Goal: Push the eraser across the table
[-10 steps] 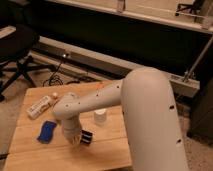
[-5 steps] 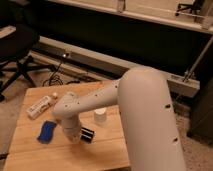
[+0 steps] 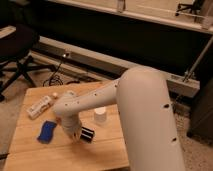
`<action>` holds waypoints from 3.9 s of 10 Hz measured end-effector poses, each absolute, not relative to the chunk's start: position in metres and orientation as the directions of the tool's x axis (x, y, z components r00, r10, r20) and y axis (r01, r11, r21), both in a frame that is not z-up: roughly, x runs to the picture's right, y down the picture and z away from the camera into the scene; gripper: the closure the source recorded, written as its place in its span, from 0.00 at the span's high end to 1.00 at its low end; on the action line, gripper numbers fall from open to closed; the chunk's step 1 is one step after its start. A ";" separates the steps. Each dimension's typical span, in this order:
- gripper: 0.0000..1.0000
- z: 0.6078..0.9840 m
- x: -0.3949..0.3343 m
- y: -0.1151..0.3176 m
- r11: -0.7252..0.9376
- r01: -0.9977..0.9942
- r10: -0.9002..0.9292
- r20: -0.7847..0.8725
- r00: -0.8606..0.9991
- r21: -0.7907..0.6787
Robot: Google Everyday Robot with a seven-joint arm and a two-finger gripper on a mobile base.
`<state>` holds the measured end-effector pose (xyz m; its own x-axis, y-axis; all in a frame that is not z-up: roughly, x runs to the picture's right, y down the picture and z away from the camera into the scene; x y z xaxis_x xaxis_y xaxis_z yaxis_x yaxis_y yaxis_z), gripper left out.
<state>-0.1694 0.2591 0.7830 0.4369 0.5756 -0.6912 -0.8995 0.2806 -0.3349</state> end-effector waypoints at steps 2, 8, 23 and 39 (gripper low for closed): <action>0.00 0.790 -0.162 0.251 0.271 -0.911 0.591 -0.693 0.413 -0.312; 0.00 0.828 -0.134 0.222 0.252 -0.938 0.632 -0.694 0.345 -0.237; 0.00 0.891 -0.068 0.152 0.140 -0.985 0.696 -0.698 0.169 -0.099; 0.01 0.932 0.009 0.107 0.098 -0.995 0.707 -0.705 0.060 0.013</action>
